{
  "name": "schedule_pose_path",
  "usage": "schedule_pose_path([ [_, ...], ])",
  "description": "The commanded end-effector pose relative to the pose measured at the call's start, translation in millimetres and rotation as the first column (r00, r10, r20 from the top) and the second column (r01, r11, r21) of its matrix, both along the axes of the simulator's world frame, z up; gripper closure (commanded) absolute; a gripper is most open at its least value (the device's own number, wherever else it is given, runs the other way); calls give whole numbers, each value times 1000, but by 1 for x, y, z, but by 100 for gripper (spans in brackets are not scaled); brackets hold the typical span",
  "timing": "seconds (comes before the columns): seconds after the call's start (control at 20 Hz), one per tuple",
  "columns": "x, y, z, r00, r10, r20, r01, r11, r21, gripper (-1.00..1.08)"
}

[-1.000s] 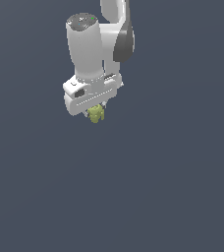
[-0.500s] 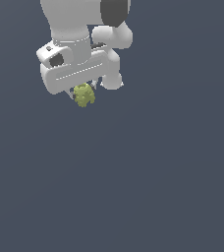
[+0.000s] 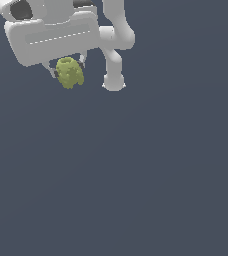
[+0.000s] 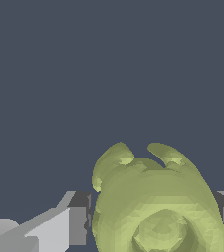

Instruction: Pick up the object and move it to a goal position.

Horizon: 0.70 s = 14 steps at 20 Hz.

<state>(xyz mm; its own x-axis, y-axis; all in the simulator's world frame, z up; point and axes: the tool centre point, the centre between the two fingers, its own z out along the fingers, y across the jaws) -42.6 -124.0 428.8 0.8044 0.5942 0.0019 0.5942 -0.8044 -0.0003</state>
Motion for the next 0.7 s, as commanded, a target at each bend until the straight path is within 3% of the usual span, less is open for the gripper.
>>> schedule_pose_path([
  [0.0, 3, -6, 18, 1000, 0, -1, 0, 1000, 0, 108],
  [0.65, 14, -23, 74, 1000, 0, -1, 0, 1000, -1, 108],
])
